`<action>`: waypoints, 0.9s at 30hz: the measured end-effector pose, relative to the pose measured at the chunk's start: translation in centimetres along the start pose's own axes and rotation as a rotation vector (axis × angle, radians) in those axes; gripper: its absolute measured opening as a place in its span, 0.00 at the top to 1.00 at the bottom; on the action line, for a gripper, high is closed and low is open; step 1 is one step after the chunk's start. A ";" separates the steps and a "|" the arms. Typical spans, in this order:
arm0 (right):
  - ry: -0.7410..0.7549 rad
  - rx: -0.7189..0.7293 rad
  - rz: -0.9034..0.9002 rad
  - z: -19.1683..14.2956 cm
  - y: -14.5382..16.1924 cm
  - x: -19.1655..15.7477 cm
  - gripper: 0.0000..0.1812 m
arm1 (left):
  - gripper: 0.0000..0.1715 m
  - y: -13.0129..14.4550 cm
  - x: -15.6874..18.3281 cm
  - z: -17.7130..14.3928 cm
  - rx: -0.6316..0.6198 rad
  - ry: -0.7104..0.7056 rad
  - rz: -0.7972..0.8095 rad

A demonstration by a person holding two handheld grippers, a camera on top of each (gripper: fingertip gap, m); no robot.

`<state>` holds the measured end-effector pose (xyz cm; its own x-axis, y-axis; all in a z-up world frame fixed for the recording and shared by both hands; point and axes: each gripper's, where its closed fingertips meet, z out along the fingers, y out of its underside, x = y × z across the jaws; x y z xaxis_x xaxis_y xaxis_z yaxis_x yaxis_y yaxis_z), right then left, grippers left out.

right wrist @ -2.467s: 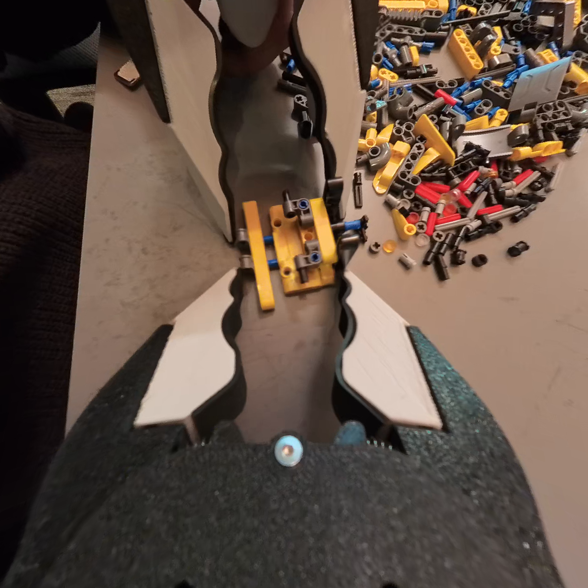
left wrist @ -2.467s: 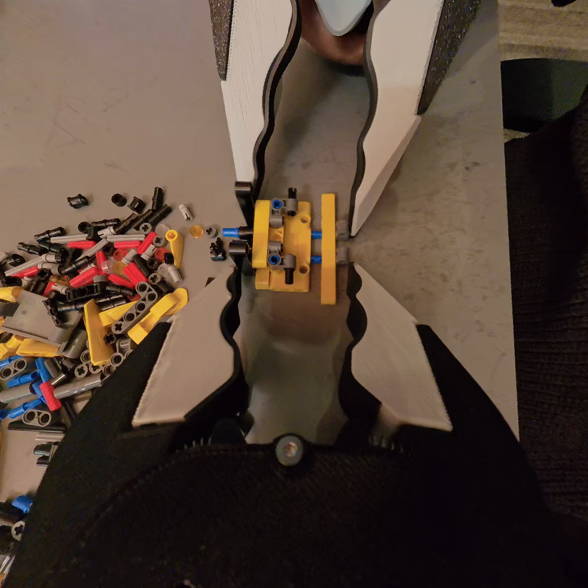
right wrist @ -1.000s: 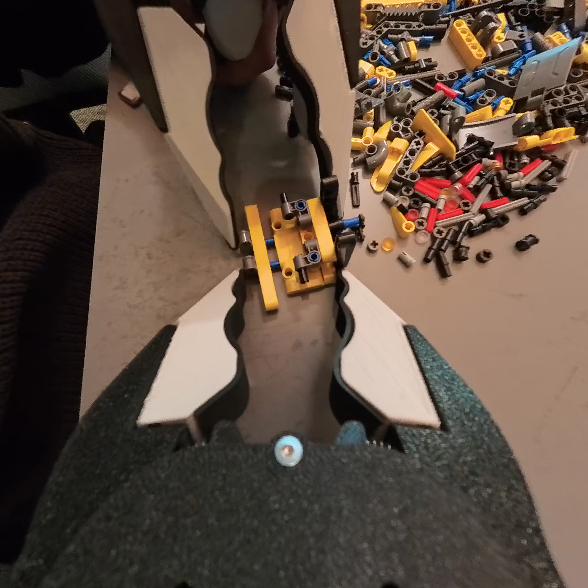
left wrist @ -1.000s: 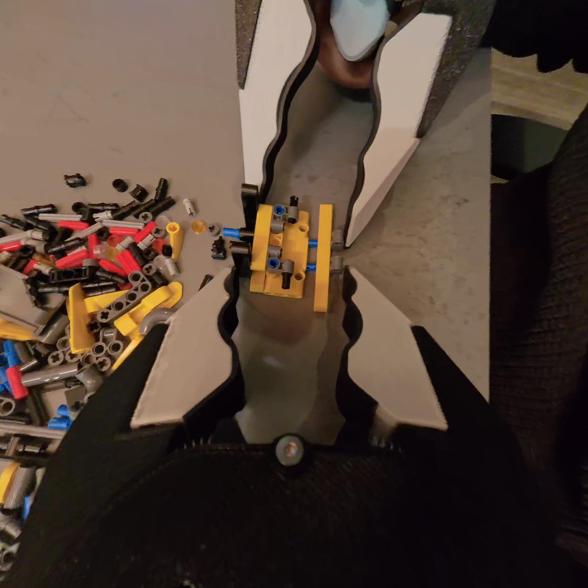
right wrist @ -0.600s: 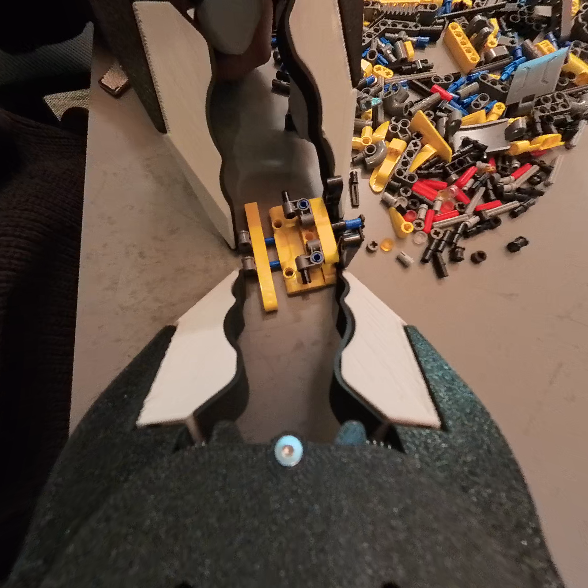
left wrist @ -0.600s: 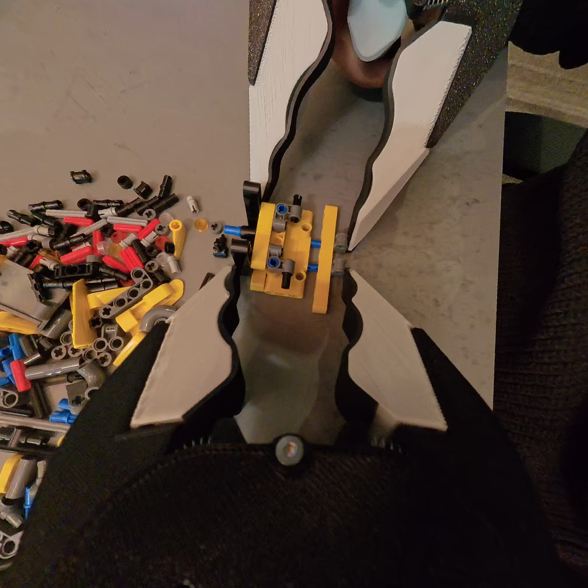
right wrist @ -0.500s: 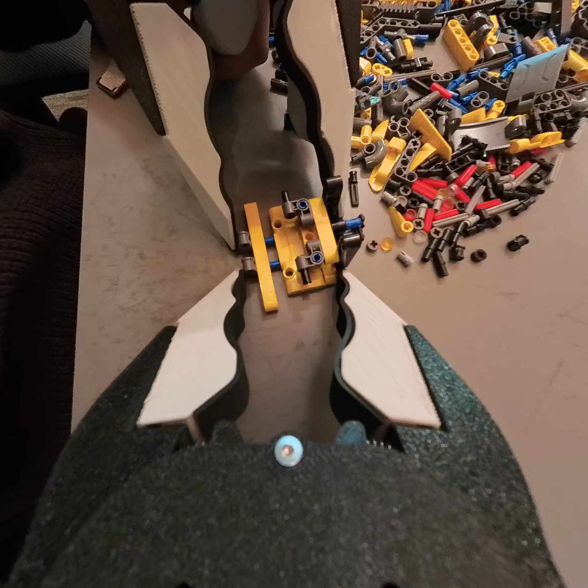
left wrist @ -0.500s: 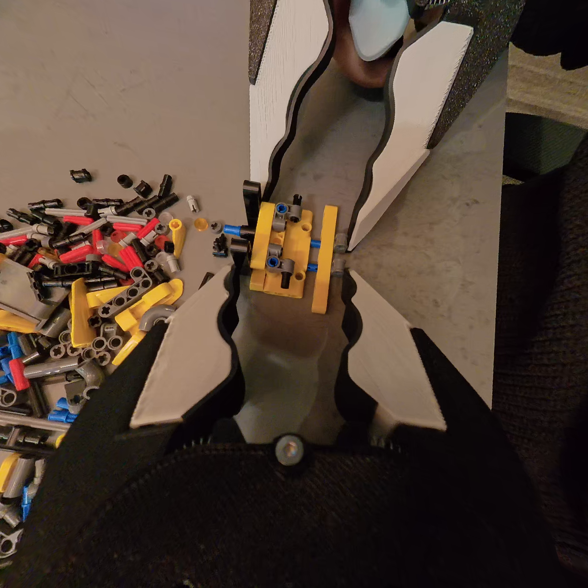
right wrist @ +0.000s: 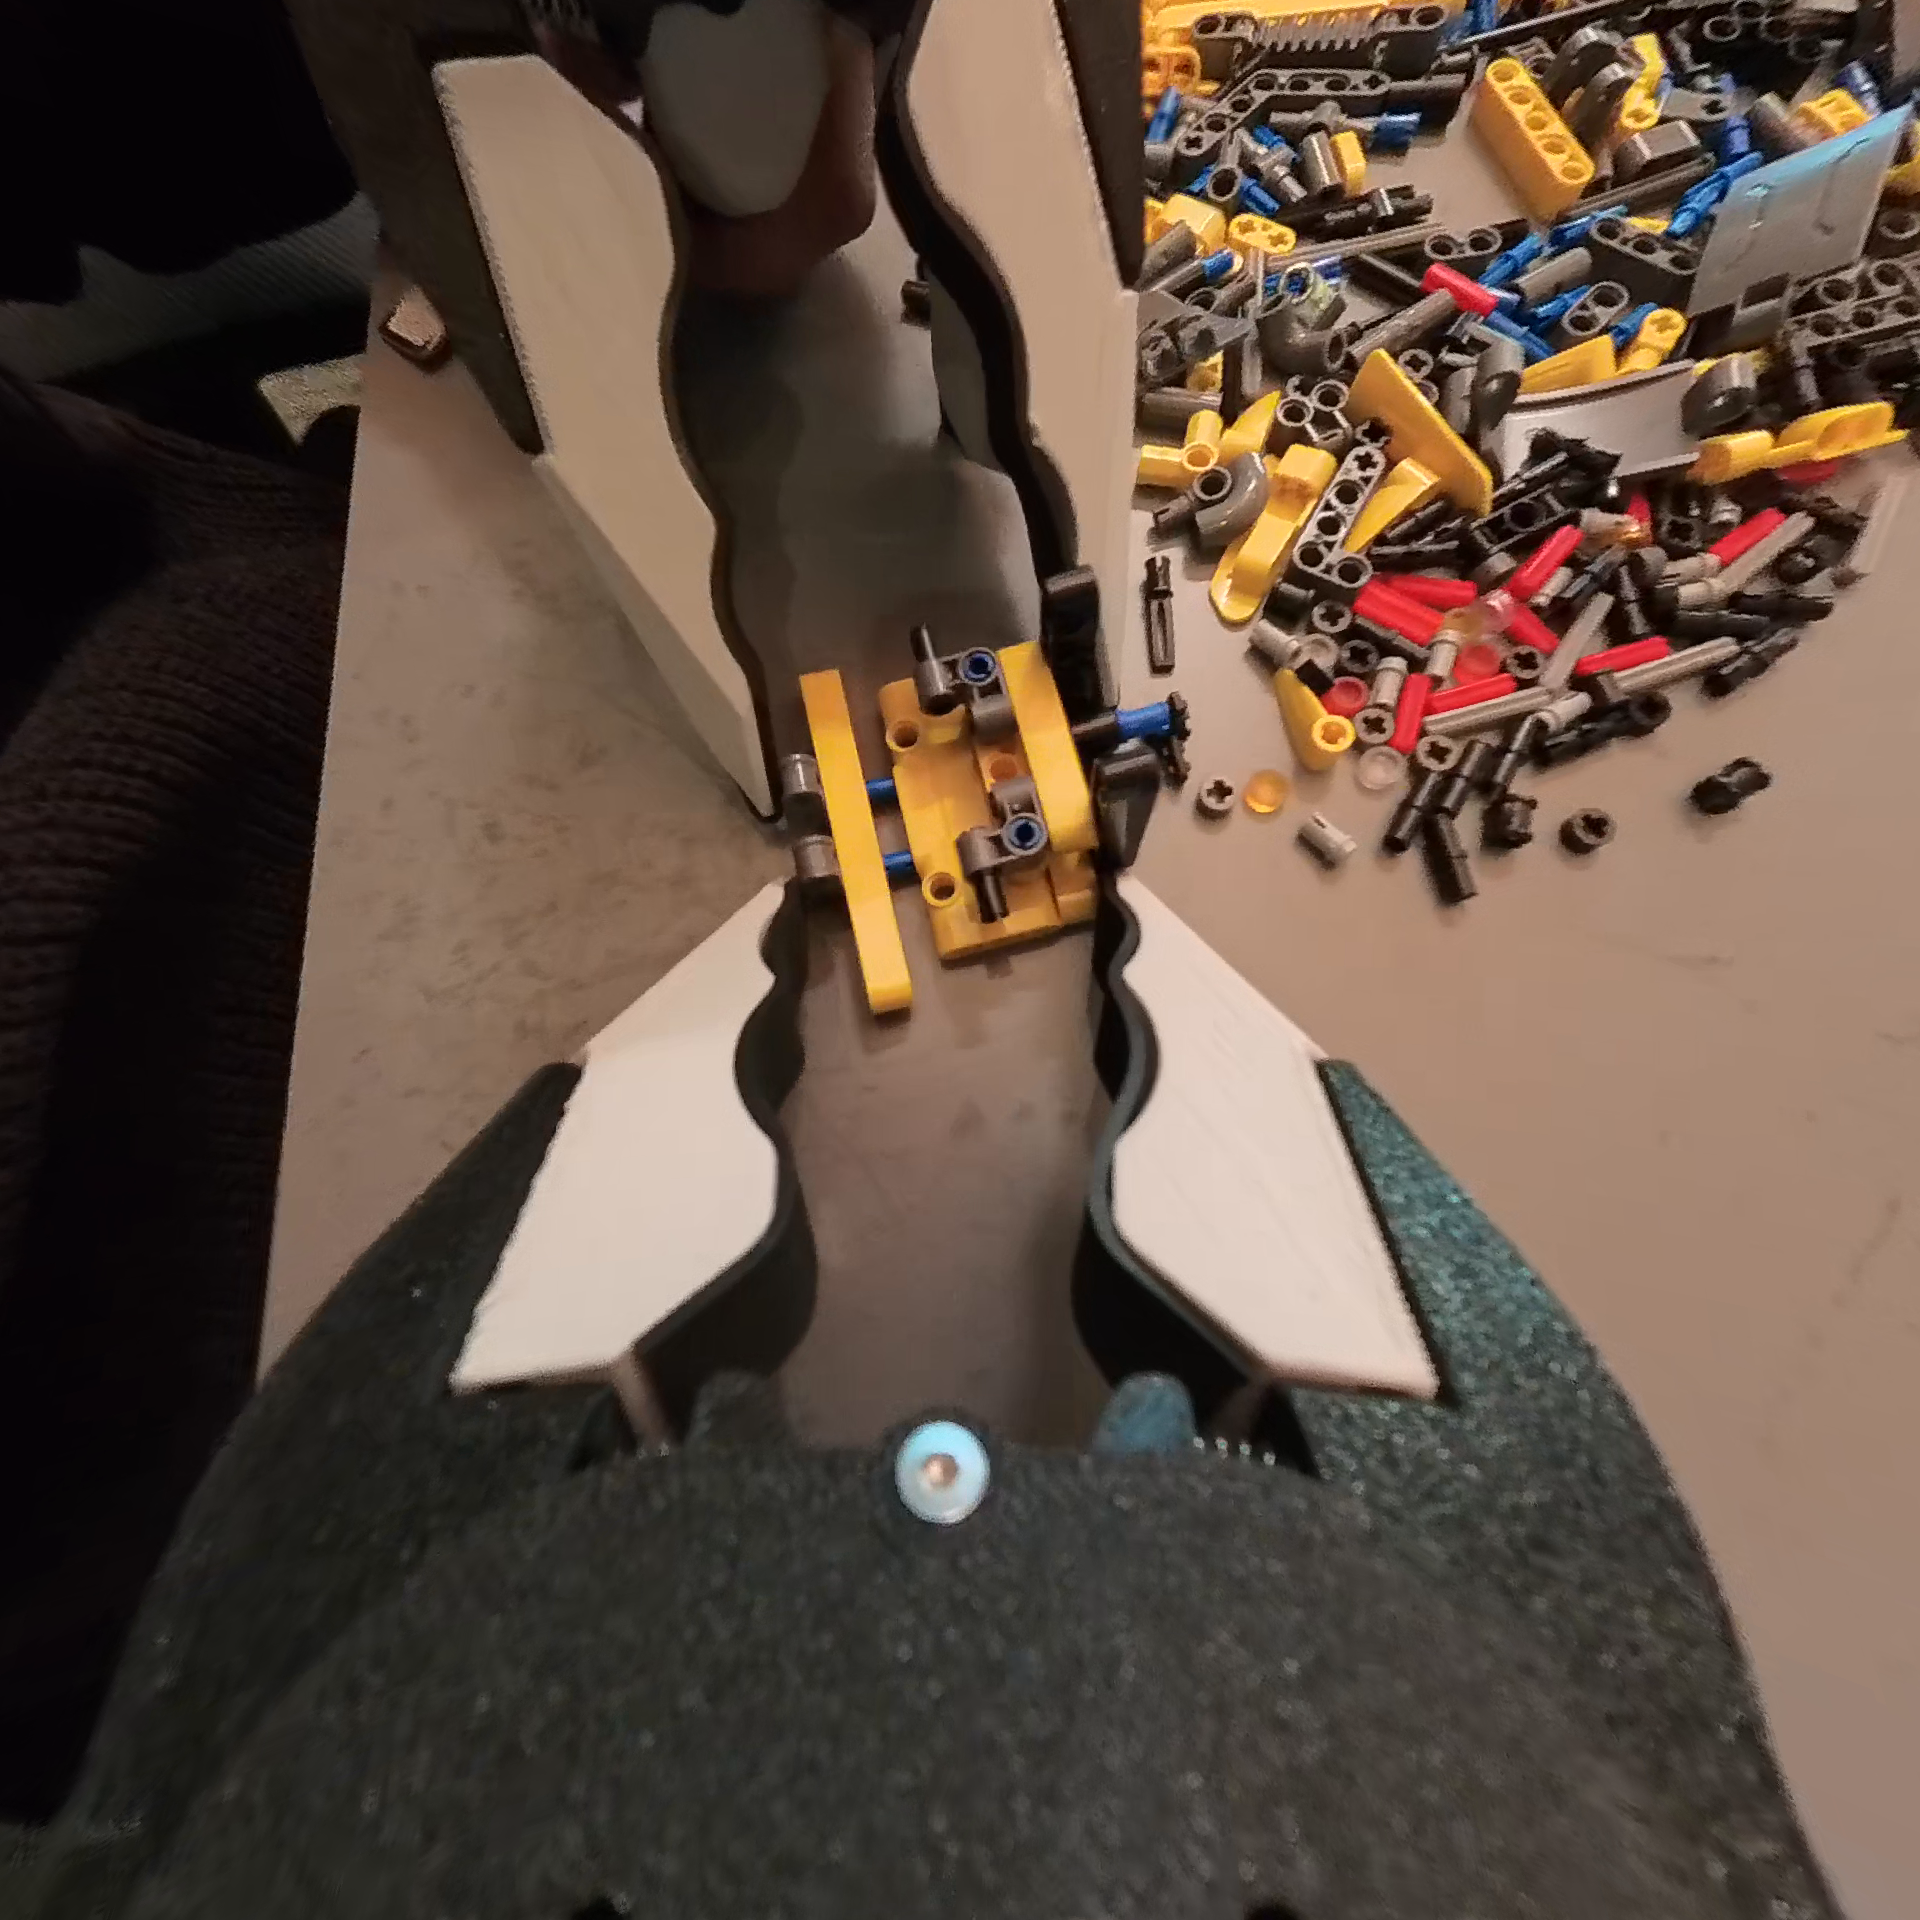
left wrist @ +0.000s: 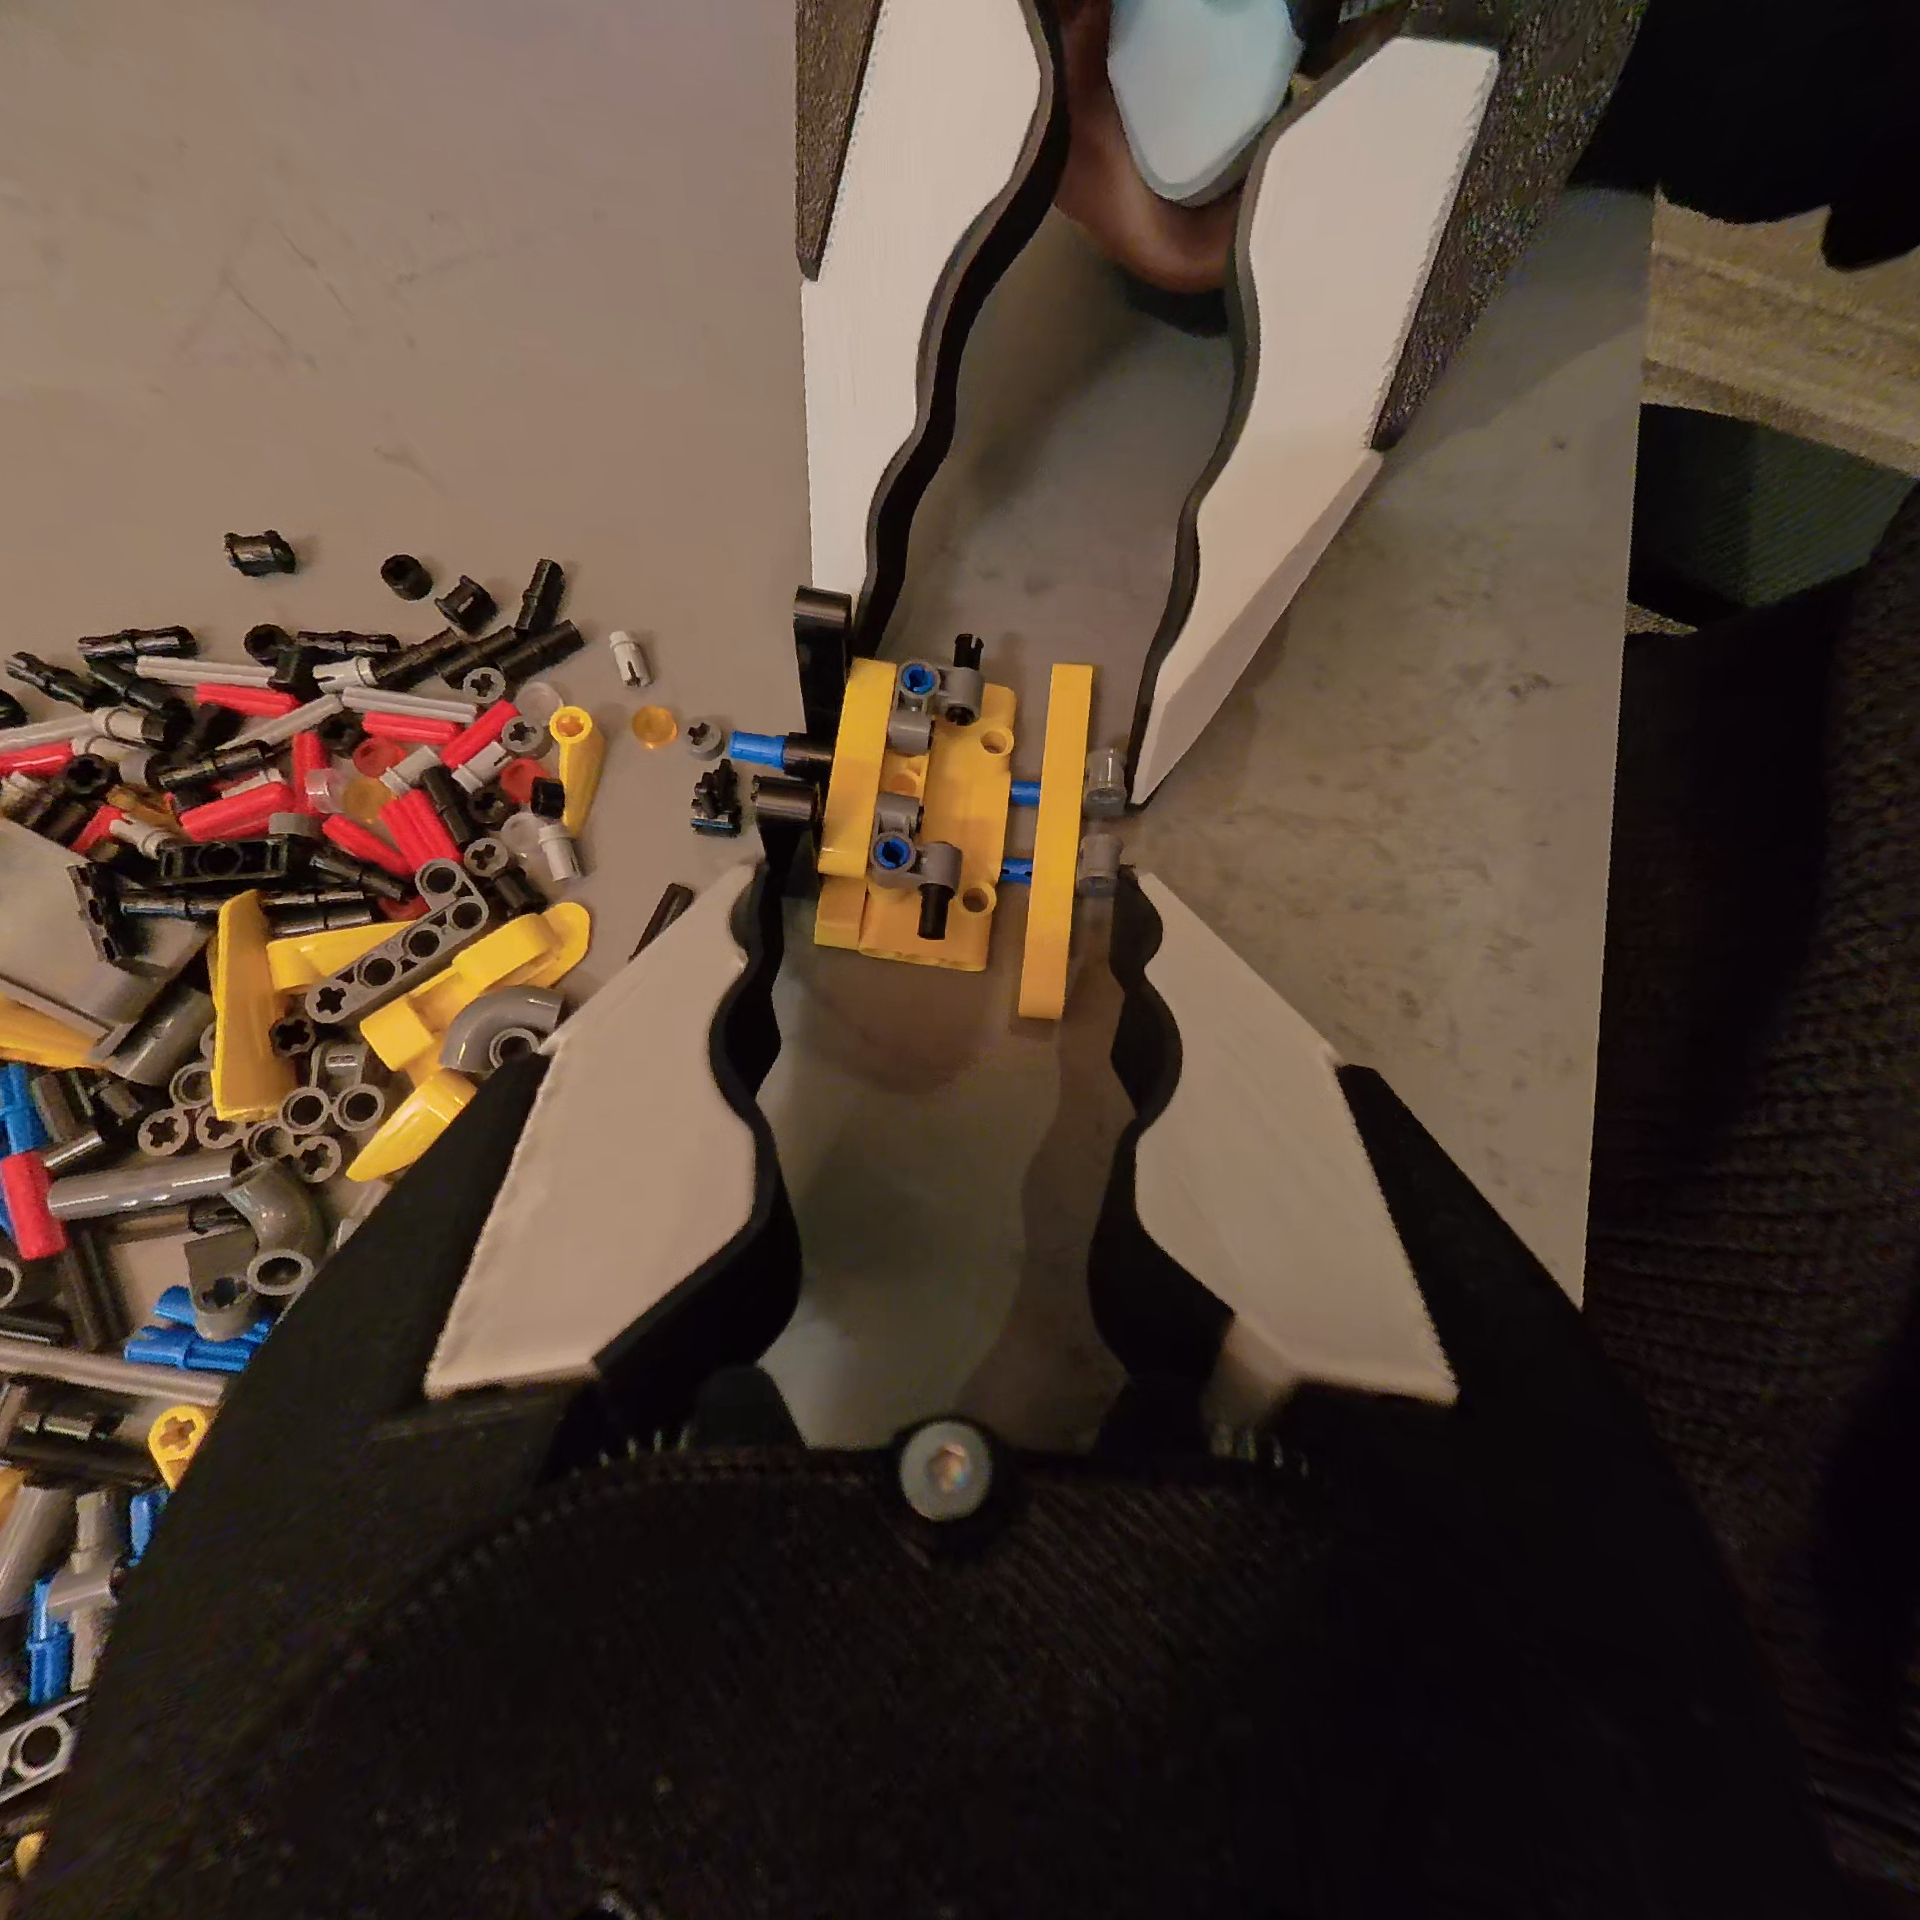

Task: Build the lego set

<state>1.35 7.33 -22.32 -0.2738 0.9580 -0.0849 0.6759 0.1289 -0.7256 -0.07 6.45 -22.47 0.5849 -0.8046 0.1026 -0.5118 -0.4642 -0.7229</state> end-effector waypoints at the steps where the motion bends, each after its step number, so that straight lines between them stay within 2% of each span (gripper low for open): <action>1: 0.007 -0.007 -0.010 0.0 0.0 0.0 0.70 | 0.64 0.0 0.0 0.0 -0.002 -0.003 0.003; 6: -0.042 -0.003 0.024 -0.2 0.0 0.0 0.72 | 0.63 -0.1 -0.1 0.0 0.006 0.002 -0.021; 10: 0.001 -0.018 -0.022 0.0 0.1 0.1 0.72 | 0.63 0.0 -0.2 0.1 -0.004 -0.035 0.005; 16: 0.065 -0.014 -0.041 0.1 0.1 0.1 0.71 | 0.63 0.1 -0.1 0.1 -0.007 -0.018 0.011; 27: 0.064 -0.002 -0.042 0.0 0.0 0.1 0.71 | 0.63 0.1 -0.1 0.0 -0.007 0.015 0.003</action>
<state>1.31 7.39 -22.36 -0.2576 0.9662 -0.0109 0.6664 0.1695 -0.7261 -0.15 6.48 -22.55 0.5740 -0.8114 0.1102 -0.5178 -0.4639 -0.7188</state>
